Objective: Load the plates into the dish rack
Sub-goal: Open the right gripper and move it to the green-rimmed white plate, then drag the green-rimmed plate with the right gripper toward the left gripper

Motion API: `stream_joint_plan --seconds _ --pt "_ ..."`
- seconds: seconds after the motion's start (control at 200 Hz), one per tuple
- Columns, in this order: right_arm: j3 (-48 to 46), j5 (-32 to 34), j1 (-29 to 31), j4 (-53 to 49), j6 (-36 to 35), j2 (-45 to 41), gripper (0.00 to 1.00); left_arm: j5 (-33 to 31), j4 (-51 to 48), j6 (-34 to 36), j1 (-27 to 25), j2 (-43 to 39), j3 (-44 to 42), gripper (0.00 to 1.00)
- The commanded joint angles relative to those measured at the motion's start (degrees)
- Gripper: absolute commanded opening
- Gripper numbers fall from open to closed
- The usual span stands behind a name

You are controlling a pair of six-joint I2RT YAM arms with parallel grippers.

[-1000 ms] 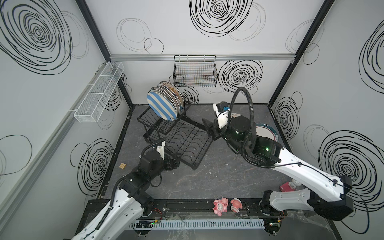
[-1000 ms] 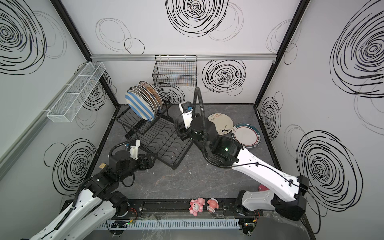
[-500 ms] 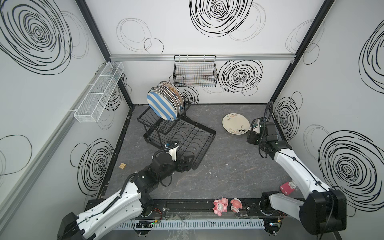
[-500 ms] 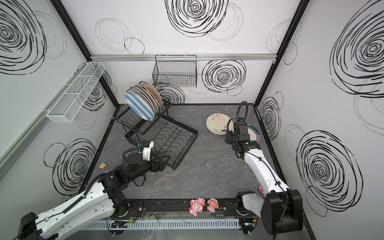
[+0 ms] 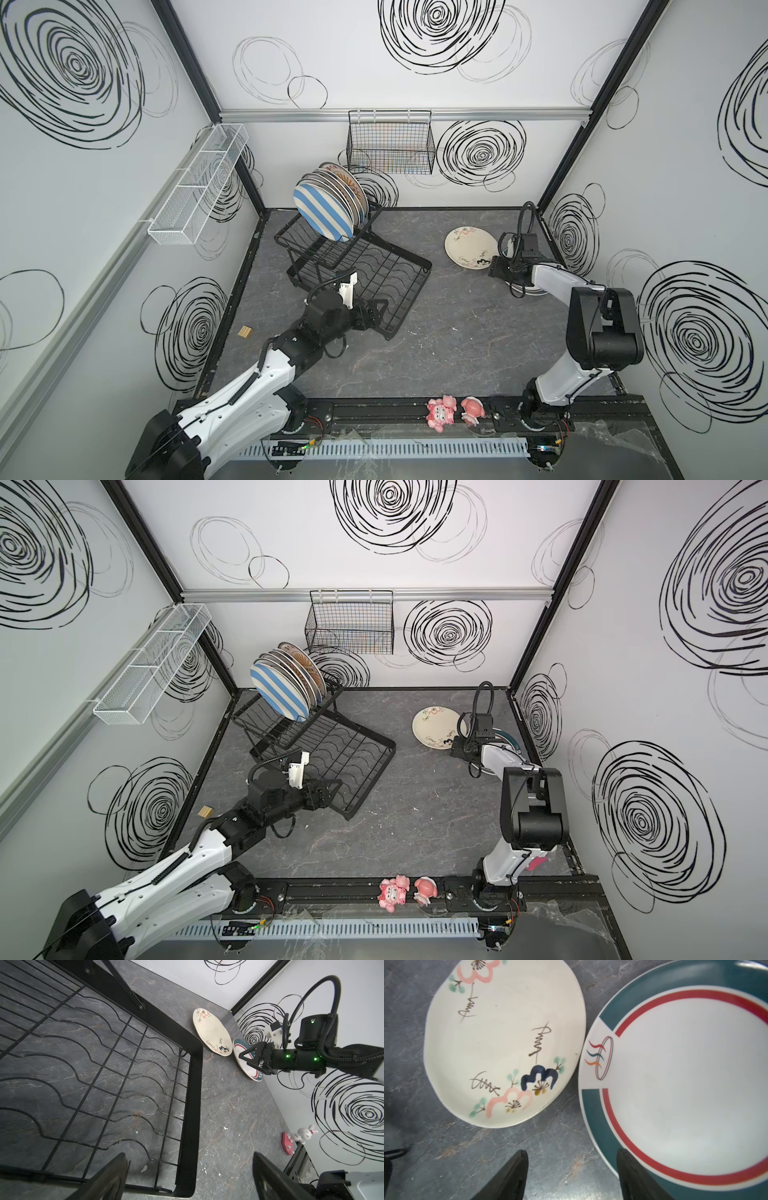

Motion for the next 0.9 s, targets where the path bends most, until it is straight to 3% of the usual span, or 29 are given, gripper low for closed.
stream_joint_plan --seconds 0.0,0.375,0.89 --pt "0.41 -0.38 -1.62 3.11 0.94 1.40 0.73 3.83 2.98 1.90 1.24 0.10 1.56 0.96" --pt "-0.54 -5.17 -2.18 4.33 1.19 5.62 0.74 7.54 4.36 2.30 4.02 2.46 2.17 0.96" --pt "-9.24 -10.76 2.45 3.33 2.47 -1.83 0.74 7.99 3.45 2.61 5.11 3.52 3.08 0.96"
